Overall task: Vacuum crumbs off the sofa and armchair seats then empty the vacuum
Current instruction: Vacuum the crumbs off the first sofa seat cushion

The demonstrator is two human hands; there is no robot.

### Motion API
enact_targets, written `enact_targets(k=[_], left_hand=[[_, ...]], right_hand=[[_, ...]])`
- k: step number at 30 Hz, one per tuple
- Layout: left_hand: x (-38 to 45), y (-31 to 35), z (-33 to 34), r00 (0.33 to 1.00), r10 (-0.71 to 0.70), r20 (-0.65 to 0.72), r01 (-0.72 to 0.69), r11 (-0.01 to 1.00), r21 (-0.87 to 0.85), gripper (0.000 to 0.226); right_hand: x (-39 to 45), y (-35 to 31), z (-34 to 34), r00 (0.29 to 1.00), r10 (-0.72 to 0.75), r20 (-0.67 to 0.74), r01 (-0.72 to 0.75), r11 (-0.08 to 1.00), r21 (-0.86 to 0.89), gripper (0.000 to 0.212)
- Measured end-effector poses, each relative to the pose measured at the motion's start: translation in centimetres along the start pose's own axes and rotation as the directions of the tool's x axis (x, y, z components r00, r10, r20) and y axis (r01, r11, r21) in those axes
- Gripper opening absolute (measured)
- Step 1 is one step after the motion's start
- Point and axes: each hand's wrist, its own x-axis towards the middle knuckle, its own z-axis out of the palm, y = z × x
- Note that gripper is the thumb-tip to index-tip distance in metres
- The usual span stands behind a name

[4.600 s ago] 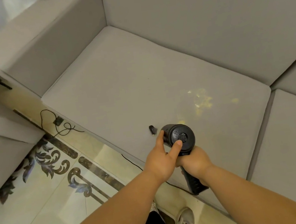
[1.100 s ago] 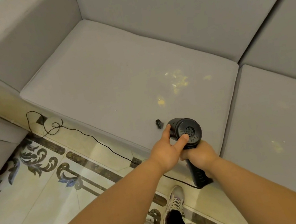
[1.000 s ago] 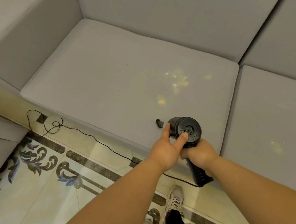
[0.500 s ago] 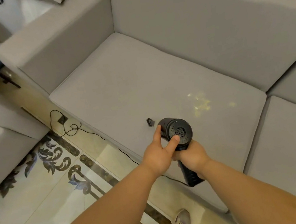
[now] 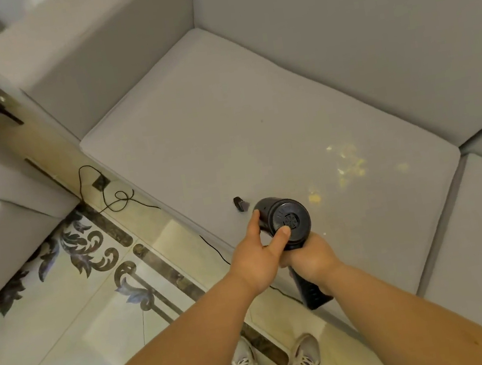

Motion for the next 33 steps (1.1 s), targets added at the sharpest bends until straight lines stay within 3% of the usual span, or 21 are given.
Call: enact_targets(k=[10, 14, 19, 25, 33], left_hand=[[-0.5, 3.1, 4.9, 0.955, 0.021, 0.296, -0.042, 0.997, 0.062, 0.081], [-1.3, 4.2, 7.1, 0.935, 0.048, 0.350, -0.091, 0.990, 0.106, 0.083], [-1.9, 4.3, 8.1, 0.944, 0.074, 0.323, -0.110, 0.989, 0.094, 0.083], [-4.6, 1.1, 10.2, 0.960, 0.020, 0.279, -0.055, 0.991, 0.121, 0.082], [-8.7, -0.2, 15.0, 0.977, 0.019, 0.212, -0.040, 0.995, 0.096, 0.080]], right_hand=[[-4.2, 2.6, -4.5, 0.961, 0.146, -0.237, -0.134, 0.989, 0.065, 0.028], [-5.9, 4.0, -6.4, 0.945, 0.134, -0.299, -0.097, 0.986, 0.134, 0.025], [-6.1, 4.9, -7.0, 0.958, 0.106, -0.266, -0.052, 0.978, 0.201, 0.024], [-7.0, 8.9, -7.1, 0.975, 0.157, -0.158, -0.135, 0.981, 0.141, 0.023], [-9.8, 13.2, -9.7, 0.987, 0.082, -0.139, -0.072, 0.994, 0.080, 0.024]])
